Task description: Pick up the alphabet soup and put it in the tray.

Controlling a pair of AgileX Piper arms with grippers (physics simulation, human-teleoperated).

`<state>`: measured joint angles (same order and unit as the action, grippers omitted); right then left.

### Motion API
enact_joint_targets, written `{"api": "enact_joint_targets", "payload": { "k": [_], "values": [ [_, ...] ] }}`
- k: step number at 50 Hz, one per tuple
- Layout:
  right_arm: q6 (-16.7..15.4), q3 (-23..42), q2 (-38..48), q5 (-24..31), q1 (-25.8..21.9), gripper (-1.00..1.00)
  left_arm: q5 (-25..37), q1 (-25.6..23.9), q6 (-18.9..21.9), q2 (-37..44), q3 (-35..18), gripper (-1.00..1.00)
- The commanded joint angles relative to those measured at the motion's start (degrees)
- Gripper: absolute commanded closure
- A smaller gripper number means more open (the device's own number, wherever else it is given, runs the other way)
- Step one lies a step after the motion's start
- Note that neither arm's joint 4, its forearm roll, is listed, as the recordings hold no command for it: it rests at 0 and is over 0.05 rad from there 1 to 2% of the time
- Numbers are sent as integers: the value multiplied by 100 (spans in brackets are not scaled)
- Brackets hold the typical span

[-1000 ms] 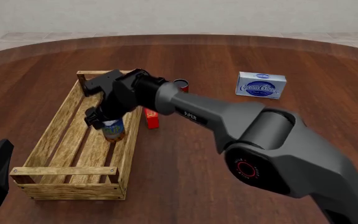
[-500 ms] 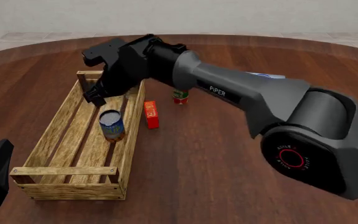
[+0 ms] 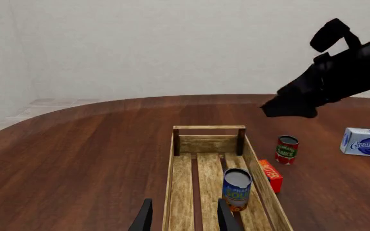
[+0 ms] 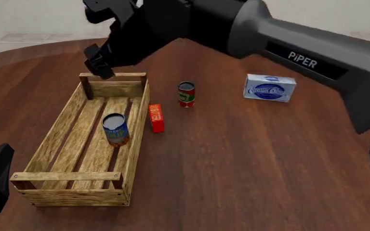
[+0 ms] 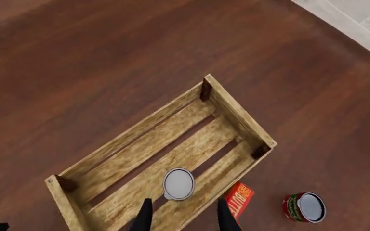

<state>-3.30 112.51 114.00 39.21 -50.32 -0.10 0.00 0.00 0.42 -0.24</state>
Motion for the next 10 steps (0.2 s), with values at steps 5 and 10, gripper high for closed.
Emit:
{"api": "enact_joint_targets", "payload": {
  "k": [5, 10],
  "values": [
    [-161, -898, -1298, -100, -49, -100, 0, 0, 0, 0, 0, -100],
    [-186, -1157, -1705, -127, -66, -100, 0, 0, 0, 0, 0, -100]
  ]
}}
